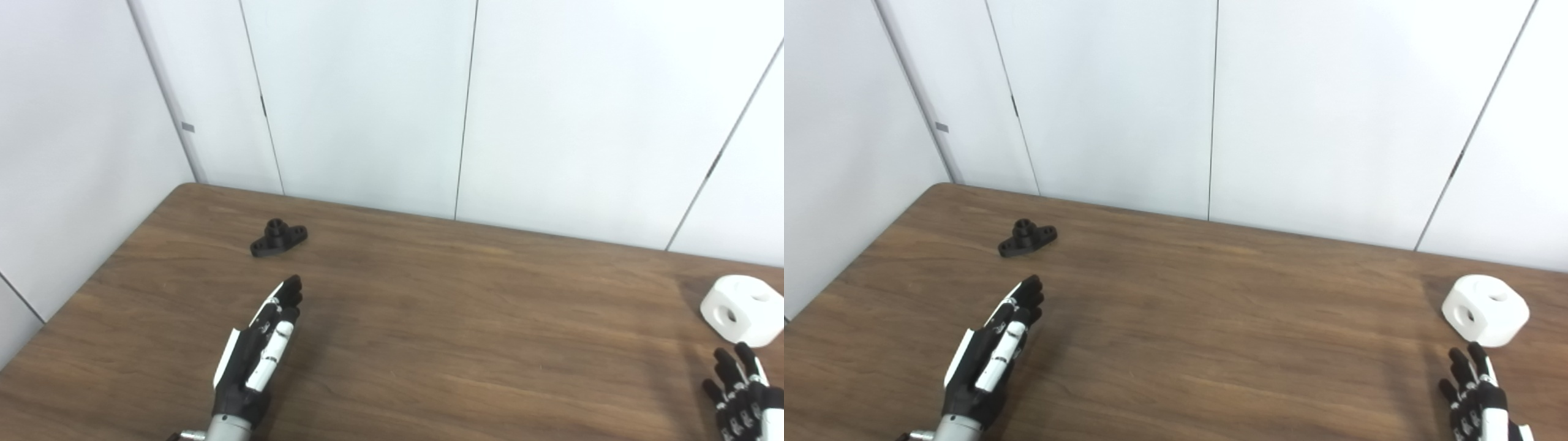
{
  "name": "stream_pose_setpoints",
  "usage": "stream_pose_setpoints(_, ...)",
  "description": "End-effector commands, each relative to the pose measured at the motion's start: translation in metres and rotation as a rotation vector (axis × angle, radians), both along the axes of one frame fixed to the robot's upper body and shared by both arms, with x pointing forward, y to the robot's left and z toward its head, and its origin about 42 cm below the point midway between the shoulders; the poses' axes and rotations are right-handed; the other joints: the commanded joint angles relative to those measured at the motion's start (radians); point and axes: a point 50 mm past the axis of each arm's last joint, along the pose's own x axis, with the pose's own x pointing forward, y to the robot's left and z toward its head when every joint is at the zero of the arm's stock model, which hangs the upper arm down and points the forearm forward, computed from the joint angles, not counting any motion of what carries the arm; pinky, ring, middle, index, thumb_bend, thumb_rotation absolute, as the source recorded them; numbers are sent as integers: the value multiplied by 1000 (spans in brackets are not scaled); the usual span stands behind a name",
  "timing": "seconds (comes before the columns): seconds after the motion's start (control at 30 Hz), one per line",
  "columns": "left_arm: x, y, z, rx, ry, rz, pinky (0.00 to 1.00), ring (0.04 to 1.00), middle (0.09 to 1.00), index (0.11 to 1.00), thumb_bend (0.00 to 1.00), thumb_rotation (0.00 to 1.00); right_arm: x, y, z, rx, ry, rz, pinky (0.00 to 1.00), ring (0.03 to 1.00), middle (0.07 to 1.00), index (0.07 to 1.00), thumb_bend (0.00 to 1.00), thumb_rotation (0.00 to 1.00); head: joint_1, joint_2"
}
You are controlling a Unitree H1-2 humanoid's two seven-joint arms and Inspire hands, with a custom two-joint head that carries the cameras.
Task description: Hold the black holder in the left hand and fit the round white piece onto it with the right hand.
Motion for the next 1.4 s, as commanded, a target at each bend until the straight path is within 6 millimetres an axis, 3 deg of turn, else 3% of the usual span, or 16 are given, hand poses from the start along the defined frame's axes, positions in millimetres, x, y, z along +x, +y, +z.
stream_pose_setpoints(0.0,-5,-13,-19,-35,38,3,979,965,955,929,387,639,-9,-7,-16,6,39,-11,1000,1000,964,1000,570,1000,1,0)
stream_pose_setpoints(0.33,-4,-23,-26,-38,35,-2,981,965,953,923,390,627,-11,-15,-19,8,54,-14,1000,995,951,1000,539,1000,31,-23)
stream_pose_setpoints(0.77,-5,-25,-26,-28,41,-3,979,973,962,939,383,629,-13,-18,-21,-7,54,-13,1000,997,954,1000,537,1000,21,-18)
stream_pose_setpoints(1.37,-6,-32,-16,-18,29,-1,967,967,955,926,409,633,-14,-27,-12,-6,47,-13,1000,987,942,1000,528,1000,80,59)
